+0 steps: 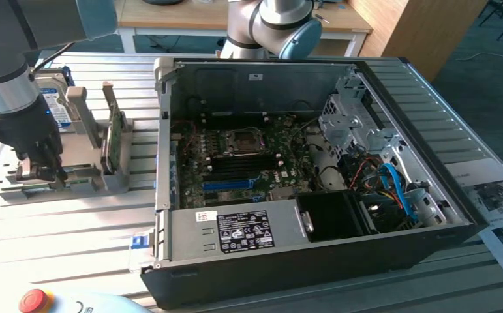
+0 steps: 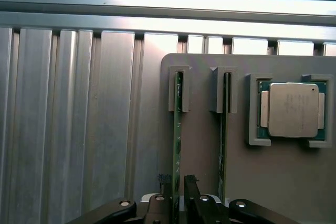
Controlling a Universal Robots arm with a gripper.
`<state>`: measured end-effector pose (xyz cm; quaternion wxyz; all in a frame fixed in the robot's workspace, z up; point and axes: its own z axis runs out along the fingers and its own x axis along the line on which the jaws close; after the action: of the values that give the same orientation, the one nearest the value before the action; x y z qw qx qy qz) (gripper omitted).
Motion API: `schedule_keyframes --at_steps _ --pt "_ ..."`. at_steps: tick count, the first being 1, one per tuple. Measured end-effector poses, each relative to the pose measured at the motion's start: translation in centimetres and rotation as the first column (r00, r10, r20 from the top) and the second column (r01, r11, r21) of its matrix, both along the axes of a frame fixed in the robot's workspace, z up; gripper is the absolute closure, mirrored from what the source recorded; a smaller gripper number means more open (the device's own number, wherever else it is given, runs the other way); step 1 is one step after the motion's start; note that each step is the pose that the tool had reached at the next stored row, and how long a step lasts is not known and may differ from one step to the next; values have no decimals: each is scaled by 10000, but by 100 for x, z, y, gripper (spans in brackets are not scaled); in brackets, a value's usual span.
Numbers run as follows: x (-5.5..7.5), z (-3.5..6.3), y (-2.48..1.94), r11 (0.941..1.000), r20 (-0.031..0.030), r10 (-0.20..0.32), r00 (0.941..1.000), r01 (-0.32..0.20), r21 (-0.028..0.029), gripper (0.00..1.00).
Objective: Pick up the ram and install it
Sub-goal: 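Pick up the ram and move it above insertion slot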
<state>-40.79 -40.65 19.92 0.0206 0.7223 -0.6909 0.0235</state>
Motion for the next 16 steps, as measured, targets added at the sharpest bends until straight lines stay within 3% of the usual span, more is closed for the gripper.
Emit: schedule_keyframes --at_steps 10,11,13,16 --pt "0 0 0 10000 0 0 10000 0 0 78" --pt "0 0 0 10000 0 0 10000 0 -2 84" --pt "0 0 0 10000 0 1 10000 -1 0 88" --pt "0 0 0 10000 -1 0 10000 0 0 88"
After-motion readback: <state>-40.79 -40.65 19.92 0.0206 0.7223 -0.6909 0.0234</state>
